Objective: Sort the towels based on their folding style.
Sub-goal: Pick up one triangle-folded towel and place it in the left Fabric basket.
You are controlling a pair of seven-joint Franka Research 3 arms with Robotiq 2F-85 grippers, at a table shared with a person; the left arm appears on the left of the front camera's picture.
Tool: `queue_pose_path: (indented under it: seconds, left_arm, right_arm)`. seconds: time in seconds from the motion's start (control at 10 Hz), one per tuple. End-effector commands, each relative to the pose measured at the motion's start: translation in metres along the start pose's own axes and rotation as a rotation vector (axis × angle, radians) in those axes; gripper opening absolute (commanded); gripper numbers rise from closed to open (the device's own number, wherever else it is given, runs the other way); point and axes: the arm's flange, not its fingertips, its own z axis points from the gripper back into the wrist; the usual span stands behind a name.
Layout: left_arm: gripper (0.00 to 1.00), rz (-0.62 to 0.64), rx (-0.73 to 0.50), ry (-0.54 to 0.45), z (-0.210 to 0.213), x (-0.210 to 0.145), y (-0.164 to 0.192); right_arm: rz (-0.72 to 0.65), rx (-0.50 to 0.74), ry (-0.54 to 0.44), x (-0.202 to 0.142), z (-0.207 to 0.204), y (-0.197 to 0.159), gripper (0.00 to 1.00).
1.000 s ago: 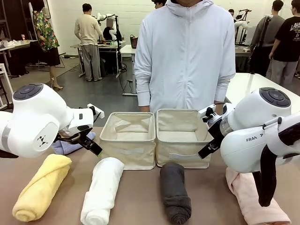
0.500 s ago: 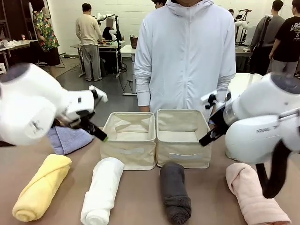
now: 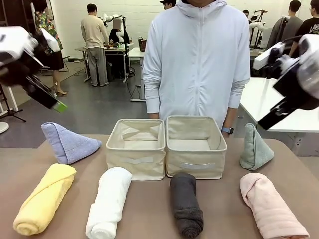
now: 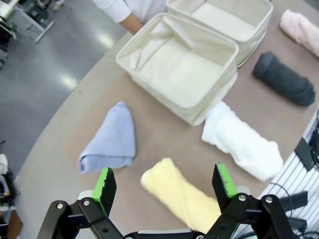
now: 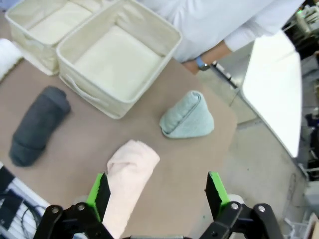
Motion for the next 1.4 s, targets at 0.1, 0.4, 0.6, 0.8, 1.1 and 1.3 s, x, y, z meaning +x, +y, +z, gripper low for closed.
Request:
queue_pose_path:
  seconds: [0.1, 0.4, 0.6, 0.8, 1.1, 1.3]
  left_arm:
    - [1.0, -0.042, 0.063, 0.032, 0.01, 0.005, 0.008]
    - [1.0, -0.023, 0.037, 0.014, 0.019, 0.007, 0.008]
    - [1.0, -0.023, 0.037, 0.014, 0.019, 0.007, 0.008]
    - [1.0, -0.085, -0.207, -0.022, 0.025, -0.004, 0.034]
    - [1.0, -0.253, -0.694, -0.162, 0.026, -0.025, 0.121]
    - [1.0, -0.232, -0.963, -0.322, 0.023, -0.042, 0.173]
  right_arm:
    - [0.009, -0.002, 0.03, 0.011, 0.001, 0.012, 1.0]
    - [0.011, 0.003, 0.02, 0.001, 0.013, 0.004, 1.0]
    - [0.011, 0.003, 0.02, 0.001, 0.013, 0.004, 1.0]
    - [0.213, 0.239, -0.041, -0.01, 0.008, -0.024, 1.0]
    - [0.507, 0.856, -0.375, -0.044, -0.002, -0.126, 1.0]
    - [0.491, 1.065, -0.586, -0.058, -0.022, -0.179, 1.0]
